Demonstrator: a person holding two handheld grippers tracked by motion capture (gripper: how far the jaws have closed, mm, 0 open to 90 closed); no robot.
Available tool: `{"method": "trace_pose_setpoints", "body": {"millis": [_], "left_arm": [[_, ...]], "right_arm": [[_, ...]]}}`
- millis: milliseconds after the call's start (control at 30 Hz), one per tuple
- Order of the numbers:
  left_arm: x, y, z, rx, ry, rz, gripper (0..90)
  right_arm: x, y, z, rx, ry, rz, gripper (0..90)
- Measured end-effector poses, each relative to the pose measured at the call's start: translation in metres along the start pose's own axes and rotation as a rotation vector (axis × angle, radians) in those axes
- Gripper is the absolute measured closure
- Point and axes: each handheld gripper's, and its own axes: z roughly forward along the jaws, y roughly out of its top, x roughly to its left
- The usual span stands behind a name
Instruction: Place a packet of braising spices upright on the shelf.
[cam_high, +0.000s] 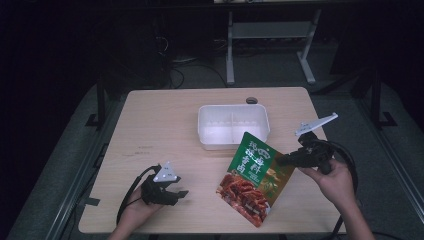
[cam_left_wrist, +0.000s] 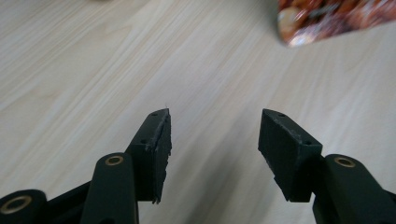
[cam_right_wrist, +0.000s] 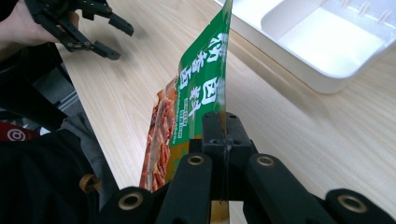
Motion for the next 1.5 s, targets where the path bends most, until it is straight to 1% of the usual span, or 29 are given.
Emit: {"method": "trace_pose_setpoints", "body": {"millis": [100, 133, 233, 533, 633, 700, 900, 967, 1067, 1200, 1333, 1500], "left_arm": [[0.002, -0.001, -0.001, -0.006, -0.006, -0.012, 43.2], [0.002, -0.001, -0.001, -0.009, -0.006, -0.015, 42.7], [0.002, -0.001, -0.002, -0.019, -0.003, -0.02, 41.1], [0.004, -0.002, -0.003, -0.022, 0.011, -0.029, 38.6], [0.005, -0.002, -0.003, -0.023, 0.017, -0.029, 38.1], [0.006, -0.003, -0.004, -0.024, 0.021, -0.033, 37.9], [0.008, -0.004, -0.006, -0.032, 0.027, -0.041, 37.7], [0.008, -0.005, -0.006, -0.03, 0.029, -0.044, 37.7], [0.009, -0.005, -0.006, -0.03, 0.03, -0.042, 37.6], [0.009, -0.005, -0.006, -0.029, 0.03, -0.042, 37.4], [0.01, -0.005, -0.007, -0.031, 0.031, -0.043, 37.3], [0.01, -0.005, -0.007, -0.036, 0.034, -0.046, 37.0]], "right_arm": [[0.002, 0.005, -0.001, -0.005, 0.015, -0.006, 89.7], [0.002, 0.007, -0.002, -0.011, 0.029, -0.008, 89.7], [0.004, 0.012, -0.004, -0.018, 0.048, -0.013, 89.7], [0.015, 0.029, -0.012, -0.011, 0.057, -0.061, 89.8], [0.018, 0.032, -0.015, -0.014, 0.068, -0.069, 89.8], [0.02, 0.035, -0.017, -0.016, 0.09, -0.075, 89.8], [0.026, 0.043, -0.024, -0.019, 0.102, -0.094, 89.9], [0.026, 0.045, -0.028, -0.019, 0.094, -0.092, 89.9], [0.025, 0.05, -0.036, -0.014, 0.068, -0.09, 89.9], [0.022, 0.056, -0.049, -0.017, 0.04, -0.08, 89.9], [0.021, 0.064, -0.061, -0.018, 0.011, -0.084, 89.9], [0.022, 0.074, -0.072, -0.025, -0.001, -0.085, 89.9]]}}
